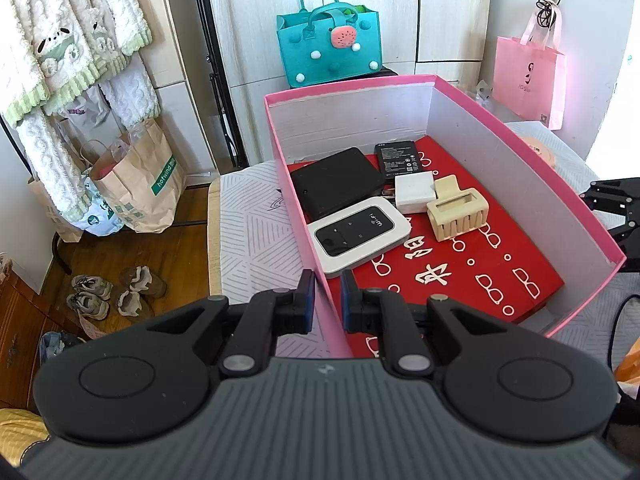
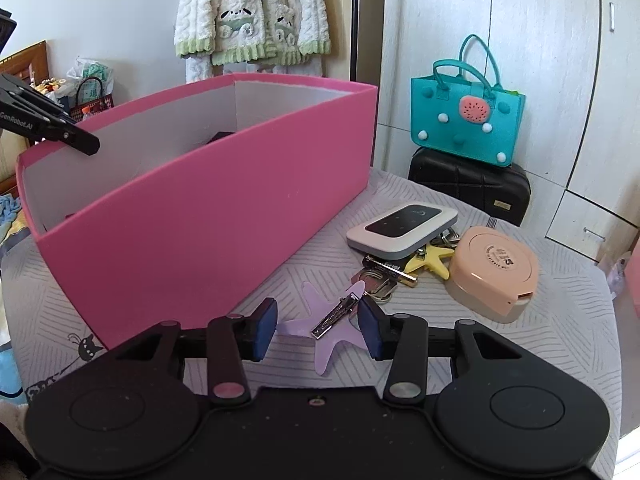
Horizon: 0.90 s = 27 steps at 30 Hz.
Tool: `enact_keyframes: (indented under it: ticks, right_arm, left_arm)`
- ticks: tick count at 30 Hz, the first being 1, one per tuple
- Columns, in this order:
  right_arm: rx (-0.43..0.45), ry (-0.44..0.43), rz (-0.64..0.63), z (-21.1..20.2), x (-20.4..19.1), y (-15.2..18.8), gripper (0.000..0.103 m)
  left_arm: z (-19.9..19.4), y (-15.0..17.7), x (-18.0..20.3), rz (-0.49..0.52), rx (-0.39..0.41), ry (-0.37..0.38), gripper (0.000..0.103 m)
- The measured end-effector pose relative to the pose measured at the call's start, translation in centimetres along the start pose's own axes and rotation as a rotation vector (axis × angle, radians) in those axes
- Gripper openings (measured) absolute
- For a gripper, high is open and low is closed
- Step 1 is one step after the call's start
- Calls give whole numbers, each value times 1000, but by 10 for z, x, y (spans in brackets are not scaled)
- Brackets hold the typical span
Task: Organize rigid objects
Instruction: 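Grasp the purple star keychain with the right gripper, then carry the purple star keychain into the pink box and release it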
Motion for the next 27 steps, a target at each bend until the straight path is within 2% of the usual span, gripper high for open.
enact_keyframes:
  ticks: [6,11,13,17,20,24,27]
  right_arm:
    - [50,19,15,-17,5,-15,49]
    - [146,26,26,-44,9,-51,50]
    - [186,3,28,-52,6,-70,50]
    - [223,-139,28,-57,-21,-105,50]
    - [151,-246,35,-37,-46,-118,50]
    - [-10,-414,53,3,-85,-124,50]
    - [-118,-464,62,31,-103,-126,50]
  left_arm:
    - [0,0,0,0,-1,0,12]
    - [0,0,-1,1,0,-2,12]
    - [0,0,-1,-1,-1,-2,12]
    - [0,0,0,0,-8,-3,12]
    - [2,1,4,8,-14,-6,12]
    - [2,1,4,11,-13,-6,12]
    - [2,1,3,2,-9,1,12]
Point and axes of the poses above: each gripper's, at about its wrist camera, not at the fingertips, and z roughly the way its jaws point, x to its right, y to its underside, the point moved 10 cm from there along z, roughly the way its jaws point, and after that the axes turned 8 degrees about -z, right-handed, at the moved point
